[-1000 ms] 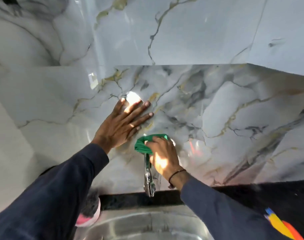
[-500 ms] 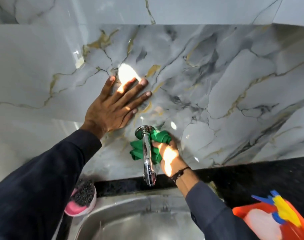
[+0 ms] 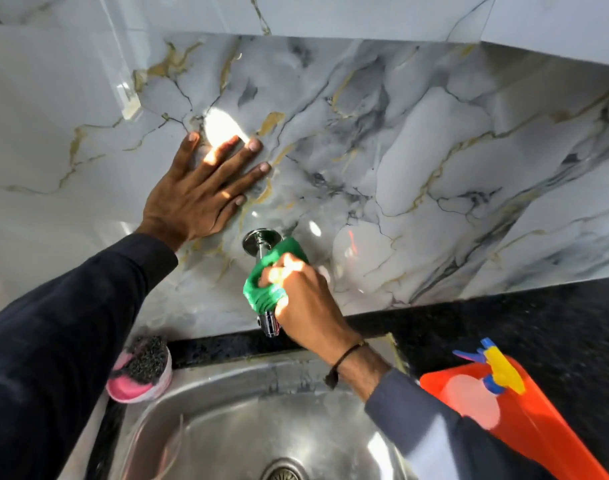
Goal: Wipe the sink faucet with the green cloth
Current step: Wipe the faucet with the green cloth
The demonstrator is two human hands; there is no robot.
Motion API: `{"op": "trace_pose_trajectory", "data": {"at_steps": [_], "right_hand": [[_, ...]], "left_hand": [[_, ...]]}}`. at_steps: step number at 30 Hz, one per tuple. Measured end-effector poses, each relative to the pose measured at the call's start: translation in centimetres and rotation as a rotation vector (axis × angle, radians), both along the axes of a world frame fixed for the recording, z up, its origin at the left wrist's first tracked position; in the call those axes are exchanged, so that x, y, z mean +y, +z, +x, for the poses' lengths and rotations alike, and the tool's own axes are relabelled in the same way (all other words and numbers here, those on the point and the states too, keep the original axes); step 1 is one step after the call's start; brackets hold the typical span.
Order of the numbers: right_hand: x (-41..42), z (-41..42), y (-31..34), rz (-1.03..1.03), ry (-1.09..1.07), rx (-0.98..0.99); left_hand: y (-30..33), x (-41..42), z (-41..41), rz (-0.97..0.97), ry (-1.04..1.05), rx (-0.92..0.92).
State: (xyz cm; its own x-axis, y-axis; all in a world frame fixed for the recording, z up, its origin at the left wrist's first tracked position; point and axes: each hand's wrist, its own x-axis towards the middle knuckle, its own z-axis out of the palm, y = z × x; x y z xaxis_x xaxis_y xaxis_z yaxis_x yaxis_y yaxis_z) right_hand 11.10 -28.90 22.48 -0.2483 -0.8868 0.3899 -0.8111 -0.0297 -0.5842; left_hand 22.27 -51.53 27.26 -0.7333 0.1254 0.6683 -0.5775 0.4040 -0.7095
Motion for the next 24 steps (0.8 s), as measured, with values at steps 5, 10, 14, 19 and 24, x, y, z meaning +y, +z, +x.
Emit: {"op": "trace_pose_trajectory", "data": {"at_steps": [5, 10, 14, 19, 24], "right_hand": [[5.0, 2.1, -4.6, 0.047, 0.003, -0.015], [5.6, 1.4, -8.4, 0.164, -0.068, -0.333], [6.5, 0.1, -8.2, 0.314, -0.2, -0.703], [8.0, -0.9, -4.4, 0.323, -0.195, -0.854], [8.5, -1.5, 0.7, 0.322, -0.066, -1.09]], "left_hand": [[0.1, -0.1, 0.1, -0.04, -0.016, -0.005], [0.3, 0.9, 0.3, 0.082, -0.007, -0.043], [1.3, 3.0, 1.0, 0.375, 0.02, -0.142], [-0.3, 9.3, 3.0, 0.855, -0.202, 0.063], [-5.6, 21.4, 5.5, 1.836, -0.459, 0.867]]}}
